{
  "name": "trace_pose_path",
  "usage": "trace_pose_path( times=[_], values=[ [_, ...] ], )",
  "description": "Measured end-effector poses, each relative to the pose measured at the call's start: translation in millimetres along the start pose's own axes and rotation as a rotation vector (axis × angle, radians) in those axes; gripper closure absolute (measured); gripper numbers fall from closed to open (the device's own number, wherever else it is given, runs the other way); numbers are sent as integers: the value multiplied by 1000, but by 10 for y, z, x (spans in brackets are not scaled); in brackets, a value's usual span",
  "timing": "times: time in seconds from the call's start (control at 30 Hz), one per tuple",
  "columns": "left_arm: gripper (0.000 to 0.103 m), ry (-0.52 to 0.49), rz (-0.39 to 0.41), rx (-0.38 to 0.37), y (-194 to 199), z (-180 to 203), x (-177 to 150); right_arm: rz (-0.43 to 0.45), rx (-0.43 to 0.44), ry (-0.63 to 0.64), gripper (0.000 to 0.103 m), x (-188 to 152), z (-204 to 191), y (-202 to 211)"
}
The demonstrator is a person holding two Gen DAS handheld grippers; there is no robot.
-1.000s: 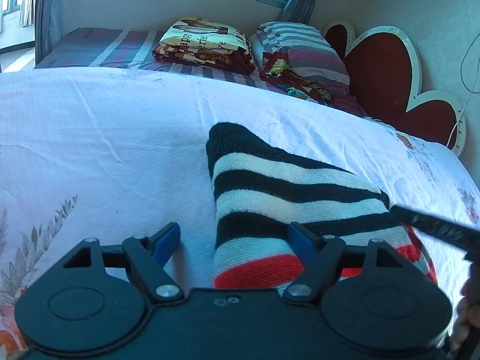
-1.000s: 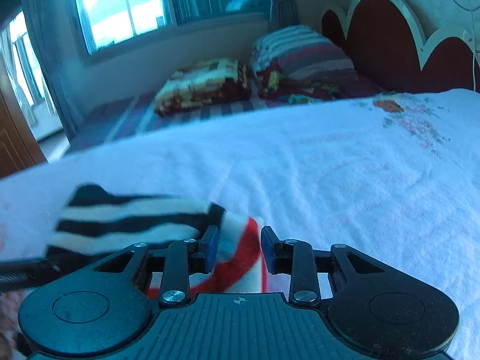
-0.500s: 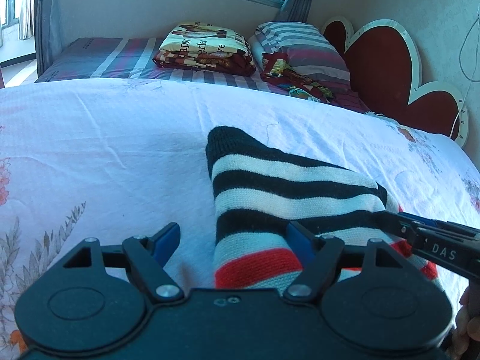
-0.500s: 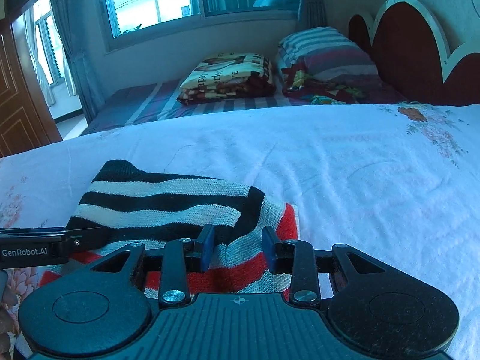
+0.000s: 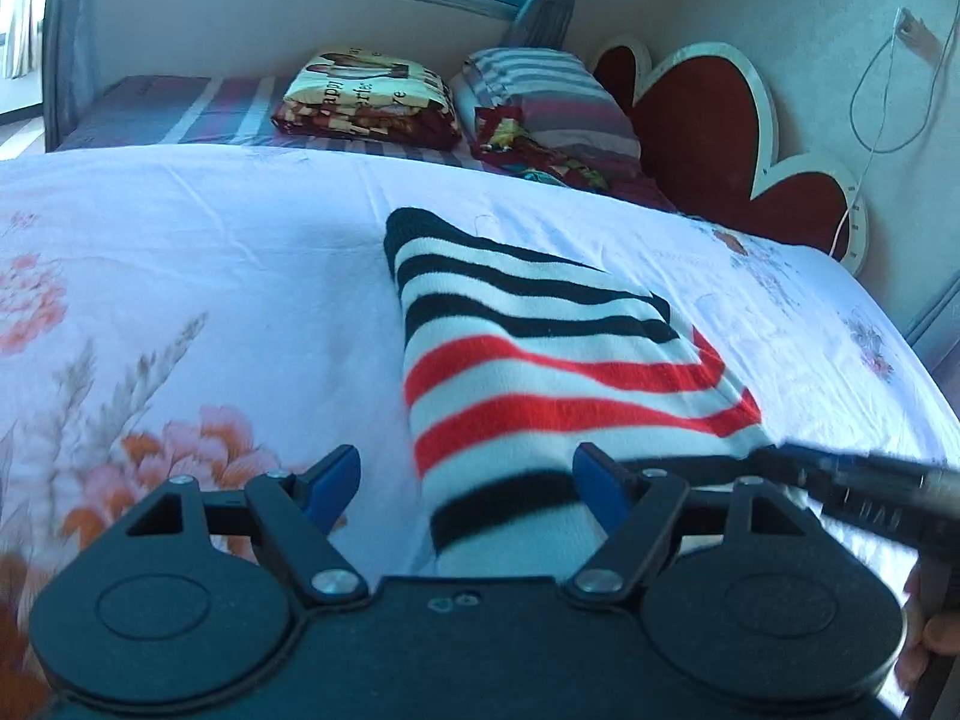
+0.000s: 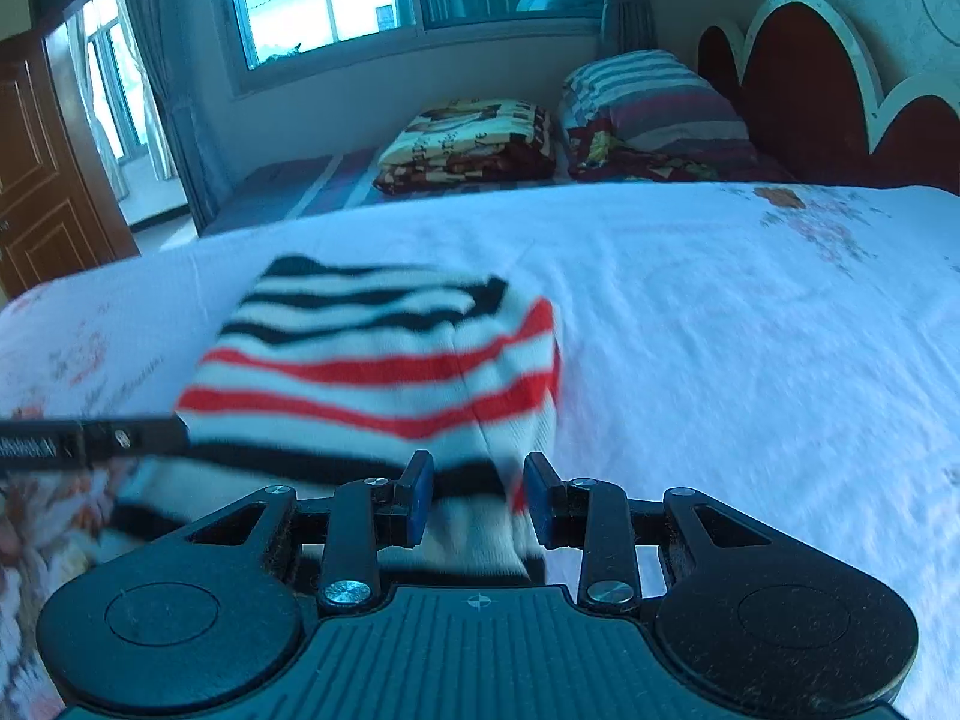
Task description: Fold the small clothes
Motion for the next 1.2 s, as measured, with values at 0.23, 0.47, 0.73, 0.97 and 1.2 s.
trace_pose_path(
  times=[0.23, 0.47, 0.73, 0.97, 1.2],
  values=[
    [26, -10, -11, 19, 73, 45, -130, 6, -31, -78, 70, -79, 103, 89],
    [26, -42, -39, 9, 235, 228, -397, -18, -75, -76, 70, -367, 141, 265],
    [25, -82, -59, 22, 259, 295, -500, -74, -91, -140, 69, -455, 166, 389],
    [23, -41, -56, 18, 280, 256, -409, -50, -6, -88, 24, -266, 57, 431],
    [18, -7, -51, 11, 104, 211, -145, -90, 56, -96, 24, 46, 78, 116]
  ],
)
Point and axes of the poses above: each gripper's, at about its wrist camera, not at the fingertips, and y roughly against the way its jaws point, z to its right, x to its top, the point moved 9 cm from there along -y, roughly the way its jaws point, and after that the axes turned 15 degrees about -y, right-handed, at the moved point
